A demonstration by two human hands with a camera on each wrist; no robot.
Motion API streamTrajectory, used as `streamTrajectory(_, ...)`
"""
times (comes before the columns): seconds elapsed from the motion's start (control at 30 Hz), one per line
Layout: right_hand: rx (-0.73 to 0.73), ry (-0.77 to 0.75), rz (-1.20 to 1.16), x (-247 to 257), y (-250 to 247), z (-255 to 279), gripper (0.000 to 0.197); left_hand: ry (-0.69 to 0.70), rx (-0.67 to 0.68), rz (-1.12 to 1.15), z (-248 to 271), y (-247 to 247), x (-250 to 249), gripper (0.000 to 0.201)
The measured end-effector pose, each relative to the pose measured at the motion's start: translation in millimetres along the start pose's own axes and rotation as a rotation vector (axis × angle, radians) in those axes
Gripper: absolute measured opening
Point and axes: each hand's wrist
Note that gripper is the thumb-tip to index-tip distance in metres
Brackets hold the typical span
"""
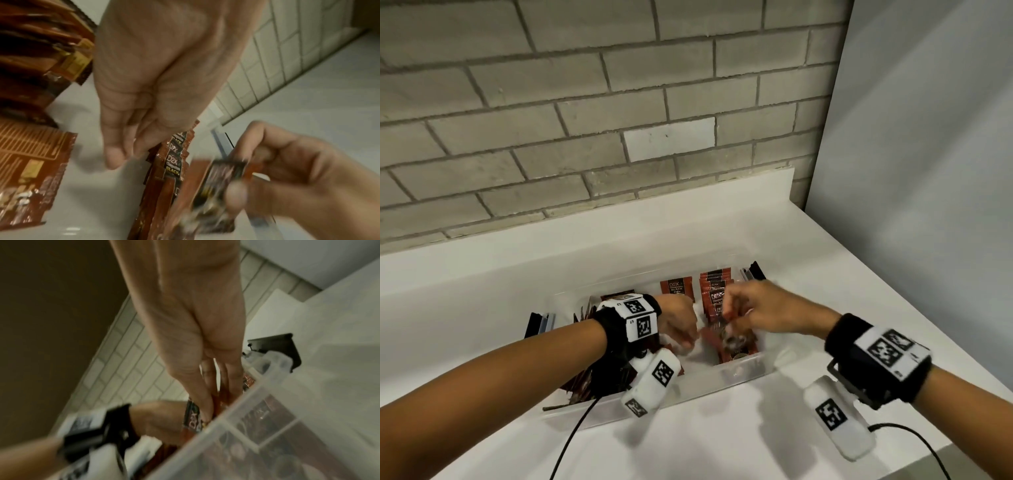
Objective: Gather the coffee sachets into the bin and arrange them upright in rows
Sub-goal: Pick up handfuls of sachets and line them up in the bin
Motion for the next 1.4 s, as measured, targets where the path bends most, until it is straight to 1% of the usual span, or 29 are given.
streamTrajectory(0.1, 0.207, -0.049, 0.337, 1.8, 16.5, -14.9, 0.019, 0.040, 0.047, 0.166, -5.0, -0.6, 4.5, 0.012)
streamTrajectory(0.17, 0.259, -0.084, 0.618, 0.5, 29.5, -21.2, 0.010, 0.049, 0.097, 0.302, -4.1, 1.1, 5.4, 0.024)
streamTrajectory(0.2, 0.267, -0.107, 0.727, 0.0, 33.6, -23.2, 0.012, 0.051, 0.105, 0.363, -1.4, 2.8, 4.9, 0.031)
streamTrajectory(0.23, 0.268, -0.125, 0.817, -0.5, 35.0, -24.5, 0.017, 0.058, 0.108, 0.422, -1.6, 3.9, 4.4, 0.038)
streamTrajectory(0.3, 0.271, -0.165, 1.002, 1.3, 32.1, -25.0, 0.023, 0.072, 0.075, 0.471, 0.0, 6.7, 3.1, 0.046)
streamTrajectory(0.37, 0.257, -0.187, 1.219, 1.3, 29.6, -24.8, 0.024, 0.085, 0.043, 0.485, -5.6, 7.8, 5.5, 0.046)
streamTrajectory(0.4, 0.217, -0.198, 1.345, 0.8, 29.2, -25.5, 0.023, 0.088, 0.031, 0.494, -7.3, 9.0, 6.6, 0.046)
streamTrajectory(0.43, 0.140, -0.218, 1.438, 2.0, 28.9, -27.0, 0.021, 0.087, 0.022, 0.515, -7.9, 10.5, 7.4, 0.045)
streamTrajectory(0.47, 0.087, -0.222, 1.476, 4.1, 28.8, -28.6, 0.020, 0.089, 0.017, 0.547, -6.4, 12.3, 6.8, 0.043)
streamTrajectory(0.57, 0.114, -0.118, 1.472, 1.4, 28.3, -36.5, 0.023, 0.095, -0.010, 0.626, -3.7, 15.8, 4.7, 0.041)
streamTrajectory(0.67, 0.054, -0.061, 1.547, -0.4, 26.5, -37.2, 0.018, 0.093, -0.014, 0.630, -2.1, 20.1, 4.6, 0.040)
streamTrajectory(0.77, 0.029, 0.035, 1.525, -2.8, 28.6, -36.9, 0.024, 0.104, -0.019, 0.614, -4.6, 23.5, 4.2, 0.035)
streamTrajectory(0.87, 0.008, 0.057, 1.514, -5.8, 32.9, -38.1, 0.039, 0.136, -0.034, 0.656, -0.1, 26.0, 2.1, 0.033)
streamTrajectory(0.97, -0.033, 0.090, 1.476, -4.9, 34.3, -37.0, 0.052, 0.160, -0.048, 0.730, 6.4, 29.2, 1.7, 0.035)
streamTrajectory(1.03, -0.051, 0.109, 1.441, -2.6, 34.1, -34.6, 0.054, 0.167, -0.046, 0.745, 5.5, 31.1, 2.4, 0.037)
streamTrajectory(1.1, -0.056, 0.128, 1.424, -0.3, 33.5, -32.3, 0.056, 0.168, -0.040, 0.713, 1.7, 33.0, 1.8, 0.036)
streamTrajectory(1.2, -0.053, 0.166, 1.391, 3.9, 32.3, -31.8, 0.057, 0.163, 0.045, 0.746, 2.2, 36.8, -1.9, 0.031)
streamTrajectory(1.23, -0.048, 0.178, 1.373, 5.9, 31.5, -31.9, 0.057, 0.141, 0.049, 0.752, 2.9, 36.4, -3.0, 0.030)
streamTrajectory(1.27, -0.037, 0.190, 1.368, 6.4, 32.0, -32.5, 0.059, 0.136, 0.028, 0.748, 7.7, 35.3, -4.3, 0.030)
streamTrajectory(1.33, -0.025, 0.199, 1.376, 6.1, 32.6, -32.1, 0.059, 0.130, -0.037, 0.771, 11.5, 31.2, -4.2, 0.038)
streamTrajectory(1.4, -0.011, 0.172, 1.371, 5.4, 32.9, -29.4, 0.051, 0.148, -0.009, 0.791, 11.0, 30.4, -0.7, 0.044)
Point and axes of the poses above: each hand's wrist, its own z-axis away from the middle knuckle, its own y-axis out of the palm, x = y × z, and after that the axes turned 14 degrees about z, right-handed
